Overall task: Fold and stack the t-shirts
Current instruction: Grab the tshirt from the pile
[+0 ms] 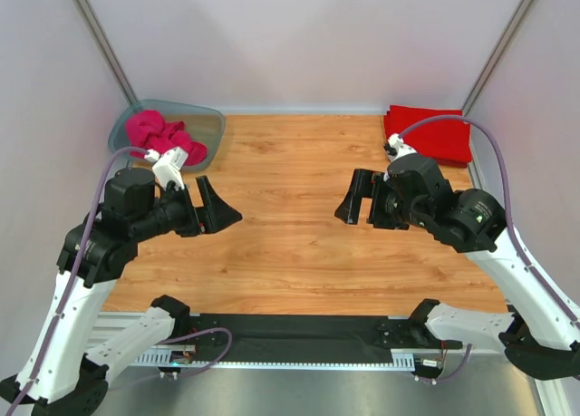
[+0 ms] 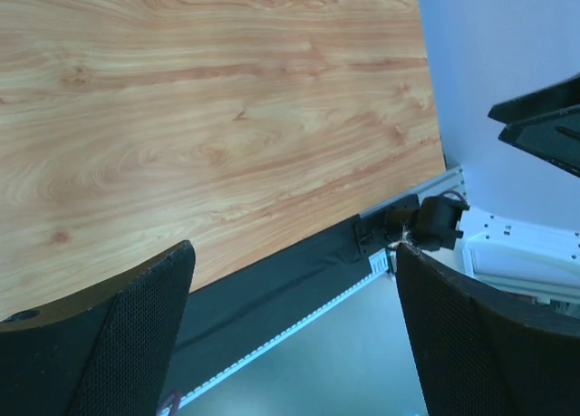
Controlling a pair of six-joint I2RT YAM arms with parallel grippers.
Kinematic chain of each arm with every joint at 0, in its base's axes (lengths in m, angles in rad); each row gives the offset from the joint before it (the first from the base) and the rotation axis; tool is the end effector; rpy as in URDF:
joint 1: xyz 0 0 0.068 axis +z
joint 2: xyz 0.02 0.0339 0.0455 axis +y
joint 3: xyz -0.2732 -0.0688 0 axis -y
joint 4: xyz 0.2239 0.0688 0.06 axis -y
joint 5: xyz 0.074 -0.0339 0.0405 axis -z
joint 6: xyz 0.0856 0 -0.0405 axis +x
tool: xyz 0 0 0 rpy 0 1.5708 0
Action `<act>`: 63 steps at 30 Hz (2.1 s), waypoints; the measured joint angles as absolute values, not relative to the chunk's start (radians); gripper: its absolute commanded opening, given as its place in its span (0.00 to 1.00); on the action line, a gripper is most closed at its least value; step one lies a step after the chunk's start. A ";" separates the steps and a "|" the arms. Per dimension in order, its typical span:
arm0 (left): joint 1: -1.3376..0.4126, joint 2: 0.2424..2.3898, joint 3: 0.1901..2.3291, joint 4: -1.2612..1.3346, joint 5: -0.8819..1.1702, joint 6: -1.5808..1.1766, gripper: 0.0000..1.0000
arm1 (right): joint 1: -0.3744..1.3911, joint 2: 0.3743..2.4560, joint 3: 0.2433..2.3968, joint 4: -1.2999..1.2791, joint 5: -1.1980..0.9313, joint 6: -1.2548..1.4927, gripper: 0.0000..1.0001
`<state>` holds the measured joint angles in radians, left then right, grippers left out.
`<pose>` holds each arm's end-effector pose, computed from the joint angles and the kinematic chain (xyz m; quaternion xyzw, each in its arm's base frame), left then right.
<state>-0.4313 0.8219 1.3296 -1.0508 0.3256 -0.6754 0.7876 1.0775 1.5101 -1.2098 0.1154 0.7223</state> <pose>0.1096 -0.0806 0.3947 -0.0255 0.8627 -0.3750 0.3385 0.1355 0.1221 0.3909 -0.0078 0.9210 0.2257 0.3174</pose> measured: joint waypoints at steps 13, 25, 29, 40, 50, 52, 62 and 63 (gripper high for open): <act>-0.332 1.162 1.710 -1.136 -0.101 -0.637 0.87 | 0.788 1.046 1.493 -1.216 0.099 0.714 1.00; 0.004 1.614 1.794 -0.876 -0.226 -0.637 0.83 | 0.787 0.964 1.402 -1.205 0.078 0.670 0.98; 0.084 1.827 1.856 -0.802 -0.199 -0.614 0.83 | 0.787 0.986 1.391 -1.200 0.085 0.704 0.98; 0.167 2.331 2.157 -0.761 -0.094 -0.567 0.81 | 0.787 1.018 1.282 -1.136 0.114 0.822 0.98; 0.186 2.449 2.253 -0.710 0.069 -0.635 0.00 | 0.787 1.127 1.329 -1.101 0.126 0.850 0.97; 0.190 2.444 2.271 -0.673 0.119 -0.662 0.00 | 0.787 1.131 1.343 -1.098 0.130 0.850 0.97; 0.139 2.159 2.278 -0.438 0.331 -0.851 0.00 | 0.787 1.079 1.389 -1.114 0.191 0.857 0.96; 0.124 2.107 2.280 -0.419 0.347 -0.869 0.00 | 0.787 1.061 1.391 -1.118 0.199 0.857 0.96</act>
